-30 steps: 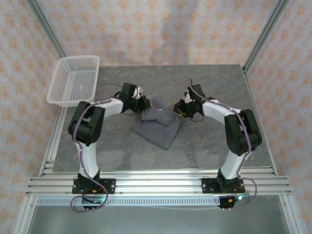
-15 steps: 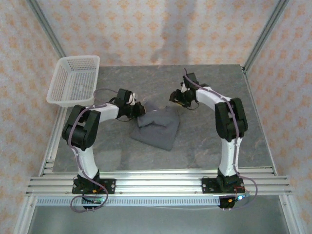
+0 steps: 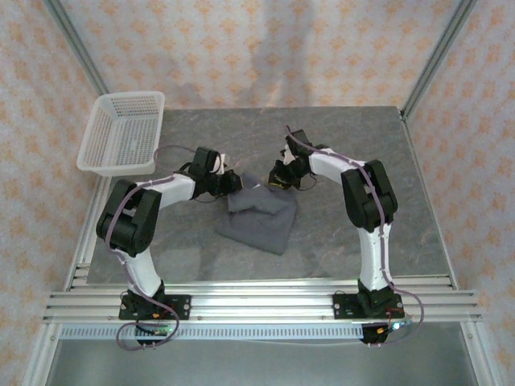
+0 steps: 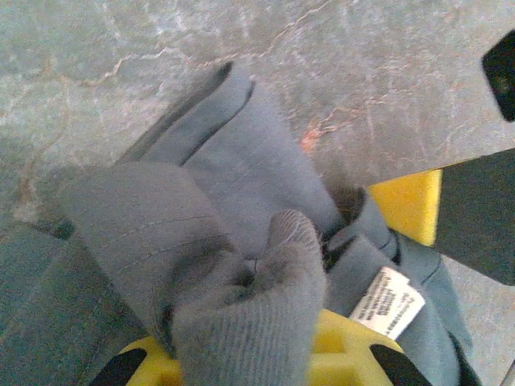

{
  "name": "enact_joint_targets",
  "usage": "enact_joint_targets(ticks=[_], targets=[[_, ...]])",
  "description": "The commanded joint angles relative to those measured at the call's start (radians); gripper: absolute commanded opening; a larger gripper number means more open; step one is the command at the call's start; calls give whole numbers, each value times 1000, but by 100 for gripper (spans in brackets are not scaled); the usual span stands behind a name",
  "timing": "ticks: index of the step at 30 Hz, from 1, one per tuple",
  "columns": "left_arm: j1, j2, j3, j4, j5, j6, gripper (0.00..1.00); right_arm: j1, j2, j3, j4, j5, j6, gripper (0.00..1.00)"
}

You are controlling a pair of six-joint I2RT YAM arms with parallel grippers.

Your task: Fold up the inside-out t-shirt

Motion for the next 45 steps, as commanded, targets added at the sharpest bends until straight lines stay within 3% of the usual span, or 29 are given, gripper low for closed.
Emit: enact_joint_targets(ticks=[1,5,10,17,20,26,32,34,41,45], targets=[[-4,-25,24,22,3,28,12,-3,-97,-19,71,-59,48,6],[-4,-30,5,50,25,34,12,0,-132,-17,150,-91,27,1],[-6,-69,-28,-7,-31,59,12,24,-22,72,100,-59,-59,0],[-34,-219,-163,-57,-216,54,12,119,107,238,-12,-31,-171,3],[-38,-259,-224,-49,-289,18,13,155,141,297,-73,8,-227,10],[-68,-346,-331,-99,-493,-82,13,211,142,348,-248,243,-328,42],[-94,-368,-418,-23,-474,-113,13,214,16,152,-176,491,-285,55],[-96,-364,-431,-2,-463,-117,13,214,13,129,-177,455,-283,56],[-96,-354,-433,17,-459,-111,13,250,64,97,-101,71,-229,51],[-96,-343,-450,65,-428,-109,13,296,106,150,-88,33,-229,50]])
